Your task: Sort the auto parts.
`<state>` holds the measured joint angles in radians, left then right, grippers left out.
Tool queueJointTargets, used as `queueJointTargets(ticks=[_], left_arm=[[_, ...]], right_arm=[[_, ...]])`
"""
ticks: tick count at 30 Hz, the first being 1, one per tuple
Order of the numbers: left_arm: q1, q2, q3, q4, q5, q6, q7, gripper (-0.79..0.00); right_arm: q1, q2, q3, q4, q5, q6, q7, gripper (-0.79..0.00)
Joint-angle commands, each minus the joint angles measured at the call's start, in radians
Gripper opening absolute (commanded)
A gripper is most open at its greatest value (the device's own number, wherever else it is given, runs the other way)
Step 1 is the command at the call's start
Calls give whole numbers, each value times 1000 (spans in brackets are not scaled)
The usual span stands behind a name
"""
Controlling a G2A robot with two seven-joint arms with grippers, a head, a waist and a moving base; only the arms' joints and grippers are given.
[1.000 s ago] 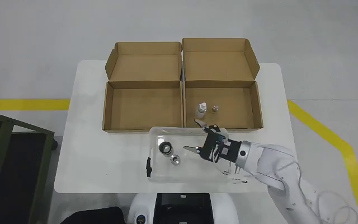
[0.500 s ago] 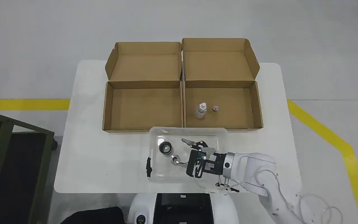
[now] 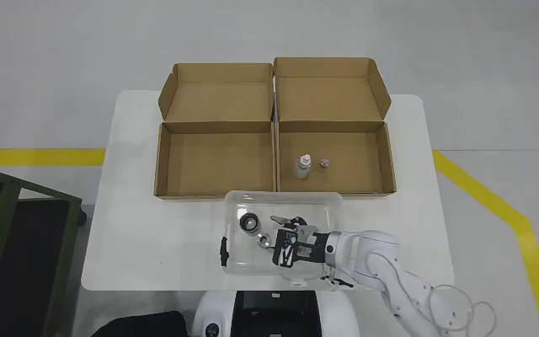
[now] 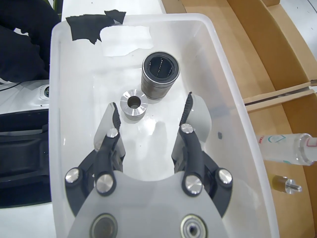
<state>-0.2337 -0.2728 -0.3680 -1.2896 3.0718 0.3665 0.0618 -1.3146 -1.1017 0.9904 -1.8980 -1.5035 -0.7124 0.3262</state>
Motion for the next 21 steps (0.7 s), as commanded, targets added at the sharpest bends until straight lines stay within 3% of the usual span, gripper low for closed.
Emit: queueJointTargets(ticks=[1, 21], left_arm=[[0, 0, 0, 0, 0, 0, 0, 0], [0, 0, 0, 0, 0, 0, 0, 0]], right_arm=[[6, -2, -8, 11, 0, 1, 0, -302], [75, -30, -116, 121, 12, 30, 10, -336]])
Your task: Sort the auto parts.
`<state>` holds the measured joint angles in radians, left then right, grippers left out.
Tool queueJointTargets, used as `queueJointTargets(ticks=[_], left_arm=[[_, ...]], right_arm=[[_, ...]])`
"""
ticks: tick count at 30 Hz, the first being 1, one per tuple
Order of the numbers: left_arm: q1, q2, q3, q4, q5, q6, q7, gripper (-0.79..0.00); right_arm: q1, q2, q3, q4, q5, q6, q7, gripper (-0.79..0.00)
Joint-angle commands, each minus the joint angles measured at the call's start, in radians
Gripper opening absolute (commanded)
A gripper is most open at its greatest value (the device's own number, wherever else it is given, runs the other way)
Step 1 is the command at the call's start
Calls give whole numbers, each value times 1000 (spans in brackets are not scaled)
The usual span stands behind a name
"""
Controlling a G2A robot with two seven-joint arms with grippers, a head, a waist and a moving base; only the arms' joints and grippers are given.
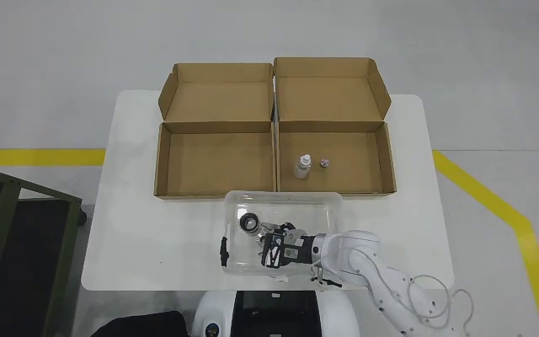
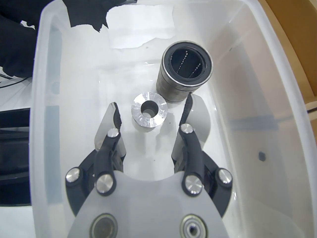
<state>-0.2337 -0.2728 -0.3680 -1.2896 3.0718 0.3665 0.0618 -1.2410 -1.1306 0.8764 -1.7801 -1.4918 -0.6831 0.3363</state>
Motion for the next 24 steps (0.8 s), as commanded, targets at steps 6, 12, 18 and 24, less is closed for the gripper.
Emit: queueJointTargets(ticks=[6, 12, 18, 24], left_arm=[[0, 0, 0, 0, 0, 0, 0, 0], [0, 0, 0, 0, 0, 0, 0, 0], [0, 0, 0, 0, 0, 0, 0, 0], [0, 0, 0, 0, 0, 0, 0, 0]], right_arm=[[11, -4, -12, 21, -1, 6, 0, -431], [20, -8, -22, 39, -6, 8, -7, -554], [21, -7, -12, 28, 6, 2, -10, -785], [10, 1, 23, -16, 35, -19, -5, -785]])
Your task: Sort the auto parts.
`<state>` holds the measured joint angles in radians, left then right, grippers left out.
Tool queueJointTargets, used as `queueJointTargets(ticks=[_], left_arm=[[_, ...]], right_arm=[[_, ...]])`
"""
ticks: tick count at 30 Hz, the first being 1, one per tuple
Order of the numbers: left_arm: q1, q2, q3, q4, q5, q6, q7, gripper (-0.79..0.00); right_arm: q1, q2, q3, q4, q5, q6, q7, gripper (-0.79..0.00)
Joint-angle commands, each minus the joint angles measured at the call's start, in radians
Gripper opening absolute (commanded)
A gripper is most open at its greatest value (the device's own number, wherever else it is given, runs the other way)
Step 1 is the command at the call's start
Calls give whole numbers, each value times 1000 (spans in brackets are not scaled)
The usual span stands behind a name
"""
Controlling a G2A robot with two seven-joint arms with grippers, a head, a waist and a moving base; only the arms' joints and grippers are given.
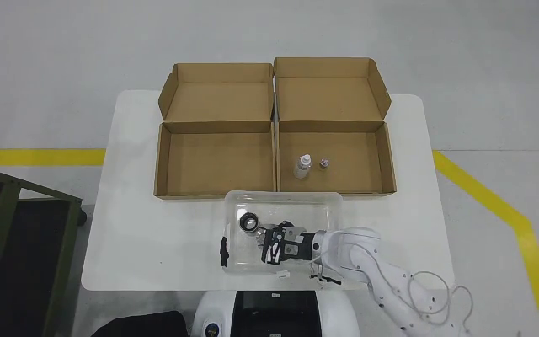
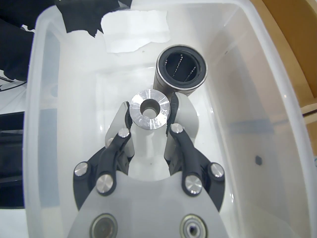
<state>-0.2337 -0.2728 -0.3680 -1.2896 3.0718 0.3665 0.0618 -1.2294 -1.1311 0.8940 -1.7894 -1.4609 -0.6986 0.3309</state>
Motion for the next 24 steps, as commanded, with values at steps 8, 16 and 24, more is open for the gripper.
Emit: queueJointTargets(ticks=[8, 16, 24], left_arm=[[0, 0, 0, 0, 0, 0, 0, 0], [0, 0, 0, 0, 0, 0, 0, 0], [0, 0, 0, 0, 0, 0, 0, 0]], right_arm=[[-25, 15, 72, -82, 51, -25, -1, -785], [-51, 25, 134, -170, 122, -17, -14, -785], [-48, 21, 168, -222, 240, 47, -42, -785]])
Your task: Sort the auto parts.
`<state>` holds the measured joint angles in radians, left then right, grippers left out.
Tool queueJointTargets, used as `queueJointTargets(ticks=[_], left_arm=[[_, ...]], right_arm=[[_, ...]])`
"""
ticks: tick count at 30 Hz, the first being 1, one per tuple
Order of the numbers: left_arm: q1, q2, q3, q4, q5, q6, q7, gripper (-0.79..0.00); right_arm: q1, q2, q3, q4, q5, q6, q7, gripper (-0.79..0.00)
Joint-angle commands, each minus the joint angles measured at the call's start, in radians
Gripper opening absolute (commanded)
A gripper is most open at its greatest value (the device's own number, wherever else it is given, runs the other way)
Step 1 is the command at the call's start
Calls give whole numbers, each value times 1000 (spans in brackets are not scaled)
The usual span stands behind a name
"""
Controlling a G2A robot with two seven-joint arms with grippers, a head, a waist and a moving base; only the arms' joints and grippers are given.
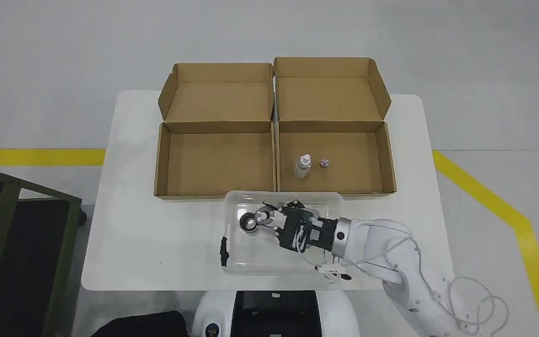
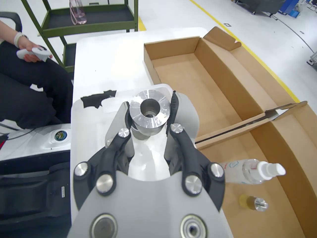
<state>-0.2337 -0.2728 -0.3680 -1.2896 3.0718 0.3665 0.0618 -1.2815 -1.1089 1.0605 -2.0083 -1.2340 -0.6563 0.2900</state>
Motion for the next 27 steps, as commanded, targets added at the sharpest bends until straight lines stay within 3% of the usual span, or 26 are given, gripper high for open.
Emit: queueJointTargets(ticks=[1, 14, 27], left_arm=[[0, 0, 0, 0, 0, 0, 0, 0], [0, 0, 0, 0, 0, 0, 0, 0], [0, 0, 0, 0, 0, 0, 0, 0]], right_arm=[[8, -2, 3, -6, 30, 10, -5, -785], [77, -10, 67, -39, 213, 65, -53, -785], [104, -6, 144, -141, 230, 68, -67, -785]])
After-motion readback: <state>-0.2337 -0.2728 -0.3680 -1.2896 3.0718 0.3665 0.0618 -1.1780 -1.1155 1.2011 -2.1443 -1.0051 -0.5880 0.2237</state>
